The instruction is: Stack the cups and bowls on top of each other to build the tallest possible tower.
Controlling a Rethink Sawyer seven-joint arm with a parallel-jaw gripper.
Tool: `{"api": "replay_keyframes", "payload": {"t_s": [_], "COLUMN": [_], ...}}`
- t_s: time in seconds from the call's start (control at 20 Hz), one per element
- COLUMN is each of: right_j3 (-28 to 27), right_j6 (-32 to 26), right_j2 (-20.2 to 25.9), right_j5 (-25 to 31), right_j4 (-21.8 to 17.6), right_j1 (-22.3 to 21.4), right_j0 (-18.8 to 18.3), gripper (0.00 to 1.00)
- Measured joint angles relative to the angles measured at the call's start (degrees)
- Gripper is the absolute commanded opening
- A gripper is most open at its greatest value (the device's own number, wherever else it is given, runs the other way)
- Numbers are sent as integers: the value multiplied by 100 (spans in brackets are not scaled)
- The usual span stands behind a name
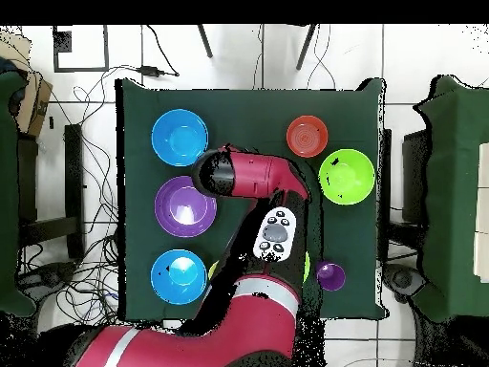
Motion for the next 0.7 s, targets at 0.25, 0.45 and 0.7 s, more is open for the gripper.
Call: {"api": "replay_keyframes", "payload": {"t_s": [0.25,0.45,0.7], "right_j3": [37,133,197], "right_j6": [0,0,0], "right_j2": [1,1,-1], "right_j5": [0,1,4], "right_j4": [65,113,125], "right_j1": [-94,-242,-418], "right_j0": [-20,-21,-18], "gripper": [100,100,100]}}
